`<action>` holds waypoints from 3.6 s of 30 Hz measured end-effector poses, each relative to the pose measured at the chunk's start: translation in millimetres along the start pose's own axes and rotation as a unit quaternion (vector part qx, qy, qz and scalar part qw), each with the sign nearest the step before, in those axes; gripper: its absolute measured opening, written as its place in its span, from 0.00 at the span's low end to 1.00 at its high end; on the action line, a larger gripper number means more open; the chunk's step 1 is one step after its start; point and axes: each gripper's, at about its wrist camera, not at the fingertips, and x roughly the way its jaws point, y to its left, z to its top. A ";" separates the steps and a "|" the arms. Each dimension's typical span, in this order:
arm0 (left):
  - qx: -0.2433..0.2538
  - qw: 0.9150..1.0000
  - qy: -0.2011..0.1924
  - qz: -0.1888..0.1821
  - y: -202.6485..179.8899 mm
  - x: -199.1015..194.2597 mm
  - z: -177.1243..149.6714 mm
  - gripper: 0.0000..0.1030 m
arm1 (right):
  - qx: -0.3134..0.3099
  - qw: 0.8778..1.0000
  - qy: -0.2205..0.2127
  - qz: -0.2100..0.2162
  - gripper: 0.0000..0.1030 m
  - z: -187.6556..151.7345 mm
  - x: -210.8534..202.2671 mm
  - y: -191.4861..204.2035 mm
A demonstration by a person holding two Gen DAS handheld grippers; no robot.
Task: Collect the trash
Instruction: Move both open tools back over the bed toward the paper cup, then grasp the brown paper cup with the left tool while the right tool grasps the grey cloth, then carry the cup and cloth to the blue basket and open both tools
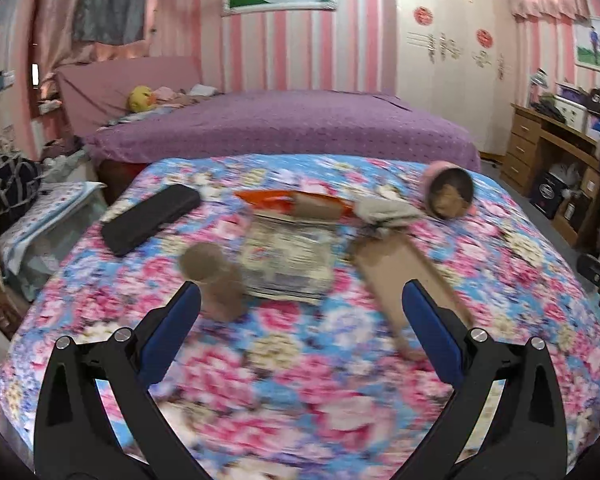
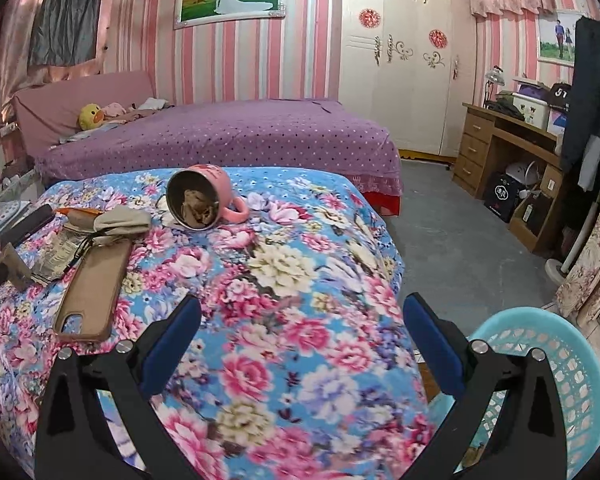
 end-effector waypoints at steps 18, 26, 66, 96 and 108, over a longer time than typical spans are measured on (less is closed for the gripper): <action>-0.050 0.995 0.084 0.003 79.2 60.4 1.1 0.95 | 0.033 0.998 0.027 0.037 0.96 -0.6 20.6 28.7; -0.052 0.995 0.078 -0.031 76.3 74.5 7.4 0.82 | 0.039 0.997 0.040 0.047 0.96 -2.1 21.4 32.7; -0.072 0.996 0.025 0.046 131.4 37.4 39.4 0.41 | -0.131 0.983 0.055 0.114 0.26 61.1 100.1 205.5; -0.032 0.999 0.033 -0.013 11.6 -28.7 -10.4 0.41 | -0.072 0.993 0.001 0.094 0.25 -23.0 -53.2 23.7; -0.009 0.999 0.041 -0.026 -42.4 -40.0 -30.6 0.41 | -0.062 0.994 -0.004 0.095 0.25 -31.6 -66.3 -7.9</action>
